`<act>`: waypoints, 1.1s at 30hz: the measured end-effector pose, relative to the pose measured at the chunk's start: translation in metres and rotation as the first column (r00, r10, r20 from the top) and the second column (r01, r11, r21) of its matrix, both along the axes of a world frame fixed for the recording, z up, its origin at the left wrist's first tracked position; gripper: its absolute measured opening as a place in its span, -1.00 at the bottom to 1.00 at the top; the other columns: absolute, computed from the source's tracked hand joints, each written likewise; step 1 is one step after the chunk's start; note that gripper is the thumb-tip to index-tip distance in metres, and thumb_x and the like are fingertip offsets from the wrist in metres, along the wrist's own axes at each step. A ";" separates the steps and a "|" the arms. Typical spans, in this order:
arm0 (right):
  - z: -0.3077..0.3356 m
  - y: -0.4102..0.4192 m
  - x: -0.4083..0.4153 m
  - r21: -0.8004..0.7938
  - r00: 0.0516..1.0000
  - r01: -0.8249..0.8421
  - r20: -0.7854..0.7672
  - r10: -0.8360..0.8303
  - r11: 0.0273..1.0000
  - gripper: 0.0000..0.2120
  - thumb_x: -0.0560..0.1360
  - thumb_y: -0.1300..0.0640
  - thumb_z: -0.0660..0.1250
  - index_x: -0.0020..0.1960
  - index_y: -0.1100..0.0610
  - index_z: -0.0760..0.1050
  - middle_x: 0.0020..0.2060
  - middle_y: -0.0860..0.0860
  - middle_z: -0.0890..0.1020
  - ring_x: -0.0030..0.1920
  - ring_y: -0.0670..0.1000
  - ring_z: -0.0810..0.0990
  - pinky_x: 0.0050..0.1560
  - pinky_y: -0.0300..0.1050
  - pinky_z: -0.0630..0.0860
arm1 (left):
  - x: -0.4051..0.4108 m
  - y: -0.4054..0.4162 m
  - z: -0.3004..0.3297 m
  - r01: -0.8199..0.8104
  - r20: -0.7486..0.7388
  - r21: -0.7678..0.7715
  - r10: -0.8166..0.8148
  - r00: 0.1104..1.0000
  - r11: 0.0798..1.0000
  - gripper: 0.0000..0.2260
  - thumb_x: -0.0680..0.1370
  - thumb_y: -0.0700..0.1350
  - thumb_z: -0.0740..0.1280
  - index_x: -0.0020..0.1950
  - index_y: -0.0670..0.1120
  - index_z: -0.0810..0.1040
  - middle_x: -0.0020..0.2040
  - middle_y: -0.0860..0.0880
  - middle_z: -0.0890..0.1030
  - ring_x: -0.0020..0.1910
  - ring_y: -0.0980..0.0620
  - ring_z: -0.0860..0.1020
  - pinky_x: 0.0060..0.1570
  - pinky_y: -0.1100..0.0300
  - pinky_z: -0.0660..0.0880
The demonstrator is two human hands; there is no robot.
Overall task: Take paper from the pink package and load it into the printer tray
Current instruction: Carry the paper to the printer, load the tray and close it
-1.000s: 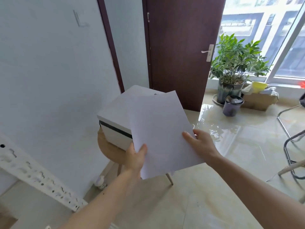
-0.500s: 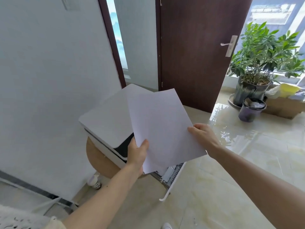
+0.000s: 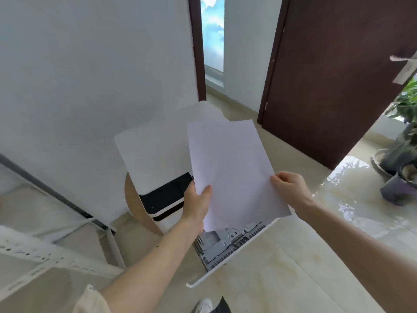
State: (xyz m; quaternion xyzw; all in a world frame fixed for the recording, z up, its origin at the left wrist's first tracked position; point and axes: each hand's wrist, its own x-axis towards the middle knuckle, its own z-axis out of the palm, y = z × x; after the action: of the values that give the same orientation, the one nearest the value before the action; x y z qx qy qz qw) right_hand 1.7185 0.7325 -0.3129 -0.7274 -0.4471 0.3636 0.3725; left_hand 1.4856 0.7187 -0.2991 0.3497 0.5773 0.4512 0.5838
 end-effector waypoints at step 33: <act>-0.117 -0.071 0.069 -0.209 0.933 -0.325 0.090 0.350 0.922 -0.74 0.53 0.15 0.20 -0.33 0.10 0.45 -0.46 -0.03 0.44 -0.37 0.01 0.36 -0.33 -0.07 0.28 | 0.101 -0.142 -0.118 -0.369 -0.121 -0.311 0.349 0.929 0.876 -0.75 0.57 -0.18 0.24 0.23 0.02 0.48 0.16 0.05 0.60 0.10 0.04 0.56 0.13 0.11 0.47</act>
State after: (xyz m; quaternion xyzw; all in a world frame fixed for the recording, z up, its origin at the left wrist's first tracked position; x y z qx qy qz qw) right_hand 1.7879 0.6618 -0.4298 -0.6931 -0.5515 0.4170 0.2039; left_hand 1.5866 0.5766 -0.4173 0.1480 0.7168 0.4381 0.5219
